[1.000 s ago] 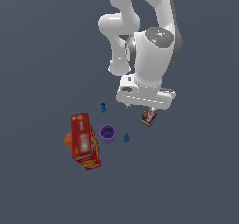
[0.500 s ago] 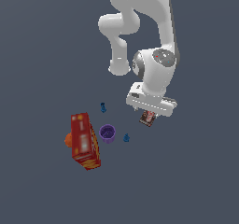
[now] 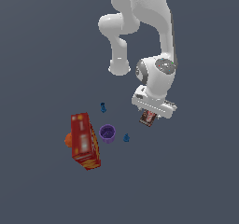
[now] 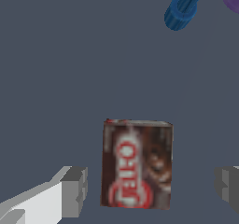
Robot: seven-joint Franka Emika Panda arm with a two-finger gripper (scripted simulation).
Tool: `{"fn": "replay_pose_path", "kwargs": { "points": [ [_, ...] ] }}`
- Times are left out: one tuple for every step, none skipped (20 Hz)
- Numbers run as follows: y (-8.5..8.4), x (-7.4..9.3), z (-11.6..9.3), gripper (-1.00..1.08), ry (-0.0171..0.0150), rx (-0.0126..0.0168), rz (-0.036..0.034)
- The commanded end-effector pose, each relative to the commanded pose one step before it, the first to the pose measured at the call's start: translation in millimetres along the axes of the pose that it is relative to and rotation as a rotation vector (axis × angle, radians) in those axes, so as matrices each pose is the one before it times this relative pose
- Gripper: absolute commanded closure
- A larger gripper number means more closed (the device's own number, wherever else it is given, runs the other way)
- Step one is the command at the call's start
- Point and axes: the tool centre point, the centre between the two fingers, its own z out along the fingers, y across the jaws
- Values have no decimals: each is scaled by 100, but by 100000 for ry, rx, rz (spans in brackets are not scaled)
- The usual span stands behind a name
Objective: Pick up a designated object from a clutter of objects.
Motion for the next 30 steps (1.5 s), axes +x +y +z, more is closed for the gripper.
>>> {"fn": "replay_pose_path", "kwargs": {
  "points": [
    [-106,-671,728,-92,-79,238,2236],
    [-22,-212,220,-92,-49,53,631],
    [-17,-185,190,-92,-44,46,547],
    [-12,-157,160,-92,-38,39,463],
    [-9,-129,131,-92,-32,32,379],
    [-7,-102,101,-92,-25,25,291],
    [-4,-71,72,-92,-18,18,211],
    [-1,-42,43,-92,-11,11,128],
    [1,-12,14,-92,-4,4,48],
    [5,51,-64,-92,-29,-73,-329],
    [0,-2,27,-92,0,0,0],
    [1,-5,81,-92,0,0,0],
    [2,-8,135,-92,0,0,0],
    [2,-11,188,-92,0,0,0],
    [18,4,235,-92,6,9,47],
    [3,-17,293,-92,0,0,0],
    [3,-20,344,-92,0,0,0],
    [18,-4,388,-92,4,11,47],
    [1,-24,443,-92,0,0,0],
    [15,-7,485,-92,4,11,47],
    [-4,-22,485,-92,0,0,0],
    [9,1,424,-92,5,10,48],
    [-9,-12,375,-92,0,0,0],
    [5,10,316,-92,7,8,48],
    [-11,-5,270,-92,0,0,0],
    [4,16,214,-92,10,5,47],
    [-10,-1,169,-92,0,0,0],
    [-8,0,120,-92,0,0,0],
    [-5,0,72,-92,0,0,0],
    [-2,0,24,-92,0,0,0]
  ]
}}
